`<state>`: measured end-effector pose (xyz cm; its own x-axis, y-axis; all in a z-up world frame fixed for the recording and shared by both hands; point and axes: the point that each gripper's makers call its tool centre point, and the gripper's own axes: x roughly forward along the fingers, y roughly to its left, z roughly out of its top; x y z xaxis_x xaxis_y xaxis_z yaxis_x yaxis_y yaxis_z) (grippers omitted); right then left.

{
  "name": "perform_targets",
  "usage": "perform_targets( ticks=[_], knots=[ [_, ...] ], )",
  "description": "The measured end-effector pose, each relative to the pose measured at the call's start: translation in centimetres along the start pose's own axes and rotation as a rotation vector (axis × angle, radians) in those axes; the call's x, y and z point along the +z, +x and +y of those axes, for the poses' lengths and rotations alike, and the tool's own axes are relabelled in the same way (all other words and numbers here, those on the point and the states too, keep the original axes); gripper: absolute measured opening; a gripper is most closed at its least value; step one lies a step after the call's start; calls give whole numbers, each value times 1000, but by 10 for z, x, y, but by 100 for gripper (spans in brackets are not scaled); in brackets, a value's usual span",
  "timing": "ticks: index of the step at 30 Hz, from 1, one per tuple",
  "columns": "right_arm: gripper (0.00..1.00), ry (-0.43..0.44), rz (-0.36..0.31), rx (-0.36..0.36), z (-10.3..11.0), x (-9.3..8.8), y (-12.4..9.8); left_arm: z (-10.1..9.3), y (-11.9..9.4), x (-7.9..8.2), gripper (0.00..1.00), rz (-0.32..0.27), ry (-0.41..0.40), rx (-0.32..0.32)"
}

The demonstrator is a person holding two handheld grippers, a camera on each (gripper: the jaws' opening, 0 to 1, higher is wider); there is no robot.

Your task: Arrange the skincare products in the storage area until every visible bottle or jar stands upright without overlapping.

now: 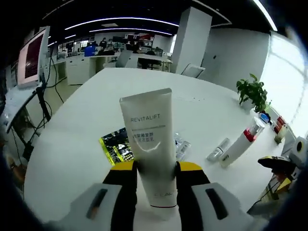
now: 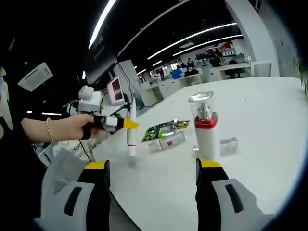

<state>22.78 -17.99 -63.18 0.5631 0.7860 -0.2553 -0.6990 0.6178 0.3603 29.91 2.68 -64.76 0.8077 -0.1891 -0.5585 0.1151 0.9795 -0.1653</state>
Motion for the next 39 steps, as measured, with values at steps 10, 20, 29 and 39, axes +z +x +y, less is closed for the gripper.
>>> perform_targets(
  ticks=[10, 20, 29, 39],
  knots=[
    [65, 23, -122, 63, 32, 61, 16, -58, -33, 30, 25, -87, 131, -104],
    [54, 57, -191, 134, 58, 112, 33, -102, -62, 49, 25, -164, 296, -136],
    [42, 67, -120, 181, 80, 111, 53, -125, -76, 55, 25, -196, 423, -139],
    [31, 106, -94, 160, 79, 105, 54, -146, -86, 51, 26, -214, 553, -144]
  ],
)
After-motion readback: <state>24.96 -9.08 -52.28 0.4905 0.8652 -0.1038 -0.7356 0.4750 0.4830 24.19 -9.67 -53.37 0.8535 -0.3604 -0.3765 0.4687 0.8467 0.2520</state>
